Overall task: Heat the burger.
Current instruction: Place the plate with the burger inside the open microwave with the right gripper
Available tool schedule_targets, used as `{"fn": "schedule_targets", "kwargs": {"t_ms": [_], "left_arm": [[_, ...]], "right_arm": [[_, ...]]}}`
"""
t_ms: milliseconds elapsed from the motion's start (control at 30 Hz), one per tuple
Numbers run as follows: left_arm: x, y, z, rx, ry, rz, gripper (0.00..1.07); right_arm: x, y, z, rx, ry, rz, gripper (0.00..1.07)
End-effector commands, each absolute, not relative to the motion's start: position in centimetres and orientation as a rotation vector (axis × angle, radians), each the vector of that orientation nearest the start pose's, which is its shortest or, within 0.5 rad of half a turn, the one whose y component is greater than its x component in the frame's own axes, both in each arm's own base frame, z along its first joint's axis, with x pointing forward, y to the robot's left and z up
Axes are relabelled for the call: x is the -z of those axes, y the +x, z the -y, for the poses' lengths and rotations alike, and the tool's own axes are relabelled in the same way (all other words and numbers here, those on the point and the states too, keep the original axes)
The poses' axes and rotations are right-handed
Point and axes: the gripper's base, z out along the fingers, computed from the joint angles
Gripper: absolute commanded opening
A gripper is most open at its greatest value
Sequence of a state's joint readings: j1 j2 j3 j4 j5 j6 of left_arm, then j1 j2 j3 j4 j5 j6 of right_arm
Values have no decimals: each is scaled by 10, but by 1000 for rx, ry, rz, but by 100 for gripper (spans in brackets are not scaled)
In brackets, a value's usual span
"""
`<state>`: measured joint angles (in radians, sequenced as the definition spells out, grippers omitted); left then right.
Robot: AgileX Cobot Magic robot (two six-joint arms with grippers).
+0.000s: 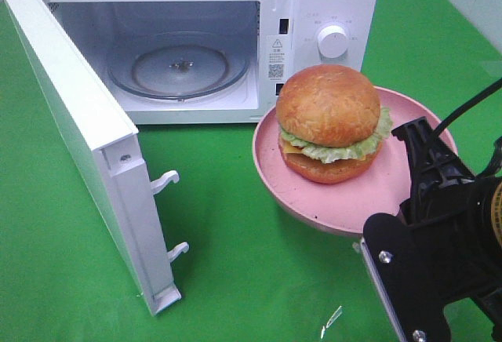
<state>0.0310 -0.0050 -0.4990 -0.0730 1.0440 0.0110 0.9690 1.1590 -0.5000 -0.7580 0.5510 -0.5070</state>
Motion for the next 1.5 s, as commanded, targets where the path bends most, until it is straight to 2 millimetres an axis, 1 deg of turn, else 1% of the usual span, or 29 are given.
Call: {"fn": "schedule_targets", "kwargs": {"t_ms": [33, 133, 200, 300, 433, 600, 833, 1033, 1200, 1400, 1467, 1500], "left_arm": [[-278, -7, 6, 64, -13, -1997, 100], [-278, -7, 6, 64, -13, -1997, 100], [-278, -7, 6, 64, -13, -1997, 100], [-278, -7, 6, 64, -13, -1997, 100], [-278, -7, 6, 64, -13, -1997, 100], [-278, -7, 6, 64, -13, -1997, 100], [-278, -7, 6, 64, -13, -1997, 100], [-278, -7, 6, 64, -13, -1997, 100], [-278, -7, 6, 64, -13, -1997, 100], [-278, -7, 6, 64, -13, -1997, 100], [-278, -7, 6, 64, -13, -1997, 100], [-278, -7, 6, 64, -13, -1997, 100]], "right_arm": [[-214, 140, -142, 564, -2208, -1181, 0], [-214, 143, -141, 561, -2220, -1152, 0], [-214, 148, -137, 557, -2235, -1109, 0], [-214, 150, -136, 557, -2237, -1098, 0], [-215, 158, -131, 557, -2242, -1059, 0], [-216, 165, -124, 550, -2226, -1060, 0], [-215, 170, -116, 534, -2244, -1052, 0], [-214, 169, -116, 512, -2261, -1014, 0], [-214, 170, -116, 531, -2280, -988, 0], [-215, 171, -118, 529, -2253, -998, 0], [-215, 174, -120, 525, -2259, -1001, 0], [-214, 179, -123, 521, -2266, -1003, 0]]}}
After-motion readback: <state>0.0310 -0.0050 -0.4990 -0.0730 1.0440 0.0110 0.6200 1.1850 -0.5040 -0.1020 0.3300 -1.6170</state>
